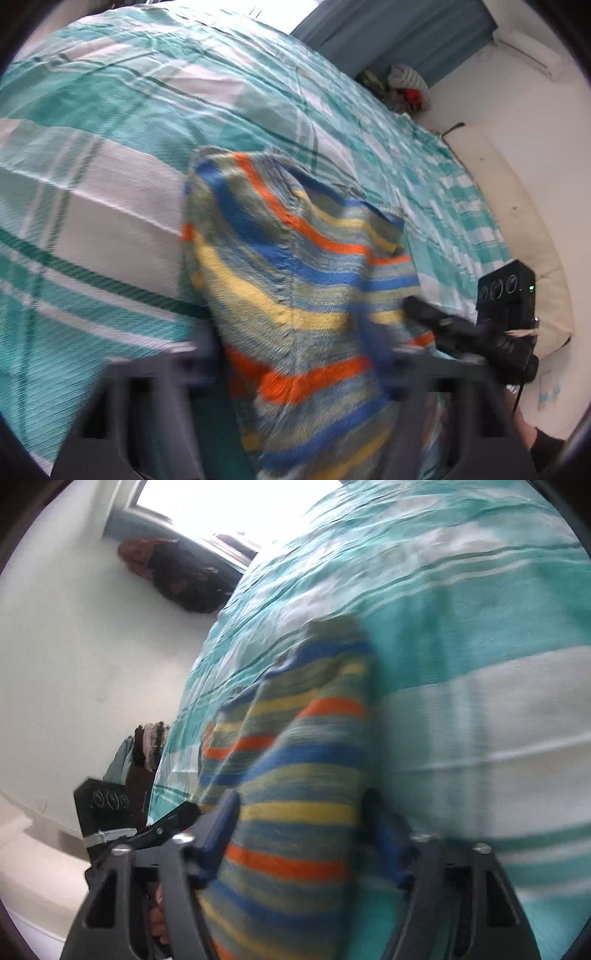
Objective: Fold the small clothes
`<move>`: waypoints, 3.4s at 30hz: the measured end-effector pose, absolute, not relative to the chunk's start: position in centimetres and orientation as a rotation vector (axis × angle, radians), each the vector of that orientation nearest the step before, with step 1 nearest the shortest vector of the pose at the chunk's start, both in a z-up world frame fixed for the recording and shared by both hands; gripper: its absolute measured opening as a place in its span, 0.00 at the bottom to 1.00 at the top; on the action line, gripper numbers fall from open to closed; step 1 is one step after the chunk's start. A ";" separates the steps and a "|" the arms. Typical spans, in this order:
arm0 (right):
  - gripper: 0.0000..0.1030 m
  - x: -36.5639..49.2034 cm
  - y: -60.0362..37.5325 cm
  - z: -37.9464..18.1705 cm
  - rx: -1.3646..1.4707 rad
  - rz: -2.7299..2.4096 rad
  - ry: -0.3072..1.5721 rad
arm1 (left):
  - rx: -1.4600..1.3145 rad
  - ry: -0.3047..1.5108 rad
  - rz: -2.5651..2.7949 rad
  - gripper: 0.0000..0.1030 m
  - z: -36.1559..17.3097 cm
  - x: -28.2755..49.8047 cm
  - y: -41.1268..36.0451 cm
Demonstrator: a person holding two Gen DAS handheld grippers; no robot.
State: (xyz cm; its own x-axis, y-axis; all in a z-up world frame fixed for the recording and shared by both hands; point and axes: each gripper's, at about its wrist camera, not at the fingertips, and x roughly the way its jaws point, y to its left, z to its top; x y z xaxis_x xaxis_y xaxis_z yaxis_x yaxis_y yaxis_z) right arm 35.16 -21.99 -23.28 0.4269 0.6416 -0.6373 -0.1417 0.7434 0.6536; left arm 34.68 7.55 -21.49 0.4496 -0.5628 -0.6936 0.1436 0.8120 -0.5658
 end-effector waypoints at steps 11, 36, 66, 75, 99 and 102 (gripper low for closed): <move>0.24 30.8 -15.1 -10.3 0.040 0.467 0.734 | -0.216 0.877 -0.450 0.16 -11.5 32.4 4.9; 0.98 14.0 -22.8 -10.0 0.083 0.198 0.936 | 0.084 0.883 -0.009 0.96 -9.5 14.9 4.9; 1.00 1.4 -18.9 -1.3 -0.053 0.160 0.919 | 0.135 0.965 0.053 0.96 -2.0 5.1 3.2; 1.00 0.9 -18.5 0.0 -0.074 0.176 0.916 | 0.135 0.981 0.030 0.97 -1.2 4.6 2.8; 1.00 0.9 -19.5 1.3 -0.066 0.203 0.876 | 0.127 0.969 0.046 1.00 -0.4 4.2 2.4; 1.00 1.2 -19.8 1.2 -0.034 0.222 0.880 | 0.128 0.970 0.049 1.00 -0.4 4.2 2.3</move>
